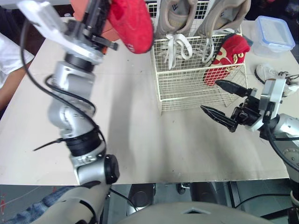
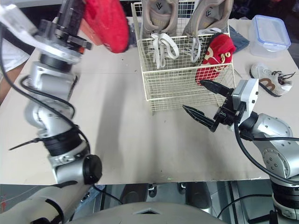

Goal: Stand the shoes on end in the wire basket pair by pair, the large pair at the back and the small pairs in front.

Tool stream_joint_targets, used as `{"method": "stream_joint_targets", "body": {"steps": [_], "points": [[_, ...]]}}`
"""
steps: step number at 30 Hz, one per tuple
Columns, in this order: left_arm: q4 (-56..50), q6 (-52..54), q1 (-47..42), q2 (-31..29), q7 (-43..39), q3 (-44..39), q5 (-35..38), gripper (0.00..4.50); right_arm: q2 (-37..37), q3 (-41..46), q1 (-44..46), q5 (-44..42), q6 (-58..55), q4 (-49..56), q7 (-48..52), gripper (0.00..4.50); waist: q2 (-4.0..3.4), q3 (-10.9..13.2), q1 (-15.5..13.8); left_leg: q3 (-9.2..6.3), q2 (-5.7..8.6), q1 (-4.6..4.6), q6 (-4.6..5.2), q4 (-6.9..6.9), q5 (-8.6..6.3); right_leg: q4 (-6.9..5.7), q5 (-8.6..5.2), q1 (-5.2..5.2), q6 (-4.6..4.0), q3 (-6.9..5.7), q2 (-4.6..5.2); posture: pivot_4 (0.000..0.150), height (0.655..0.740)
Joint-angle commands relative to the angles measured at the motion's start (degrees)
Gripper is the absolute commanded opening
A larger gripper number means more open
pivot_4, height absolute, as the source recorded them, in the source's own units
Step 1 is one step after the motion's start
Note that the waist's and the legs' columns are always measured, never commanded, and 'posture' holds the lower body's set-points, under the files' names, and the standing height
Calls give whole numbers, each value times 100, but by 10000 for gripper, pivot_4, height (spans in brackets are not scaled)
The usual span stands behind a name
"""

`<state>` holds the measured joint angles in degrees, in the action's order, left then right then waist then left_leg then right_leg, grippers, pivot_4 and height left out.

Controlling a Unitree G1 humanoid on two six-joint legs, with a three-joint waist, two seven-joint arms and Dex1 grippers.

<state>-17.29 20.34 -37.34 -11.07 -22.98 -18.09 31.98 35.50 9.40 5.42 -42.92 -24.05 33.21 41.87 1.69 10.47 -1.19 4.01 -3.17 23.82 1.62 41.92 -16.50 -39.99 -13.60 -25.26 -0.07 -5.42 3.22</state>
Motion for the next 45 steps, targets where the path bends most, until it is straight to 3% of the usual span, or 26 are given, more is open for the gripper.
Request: {"method": "stream_joint_targets", "body": {"steps": [1,8,16,24,33,45], "points": [[-194,-901,111,356,330,558,-664,248,-45,224,6,-164,7,203,-148,45000,0,0,4,1,0,0,0,1,0,1,1,0,1,1,-2,1500,6860],[432,-2373,458,963,792,1192,-1784,248,-141,432,-160,-327,-12,365,-421,45000,-2,-1,14,1,-3,-1,3,-1,-2,1,0,-2,1,2,-9,1500,6860],[1446,-3974,627,918,1618,1697,-3507,248,-166,573,-291,-438,-20,488,-644,45000,-2,-1,8,0,-4,1,30,0,-18,4,0,-1,2,0,-9,1500,6860],[1635,-4840,915,817,1563,2203,-3926,248,-104,722,-398,-513,-41,526,-692,45000,-5,-5,-3,1,-5,0,35,1,-20,4,0,-1,2,-2,-7,1500,6860],[1925,-5205,1108,766,2003,2246,-4370,248,-95,791,-472,-592,-27,543,-776,45000,-7,-11,-53,0,-5,0,37,1,-22,5,0,0,3,-3,-6,1500,6860],[2392,-5421,654,903,2859,2195,-4927,248,-124,816,-559,-593,2,593,-899,45000,-14,-16,-100,1,-5,-1,42,1,-24,3,0,0,5,-3,-7,1500,6860]]}}
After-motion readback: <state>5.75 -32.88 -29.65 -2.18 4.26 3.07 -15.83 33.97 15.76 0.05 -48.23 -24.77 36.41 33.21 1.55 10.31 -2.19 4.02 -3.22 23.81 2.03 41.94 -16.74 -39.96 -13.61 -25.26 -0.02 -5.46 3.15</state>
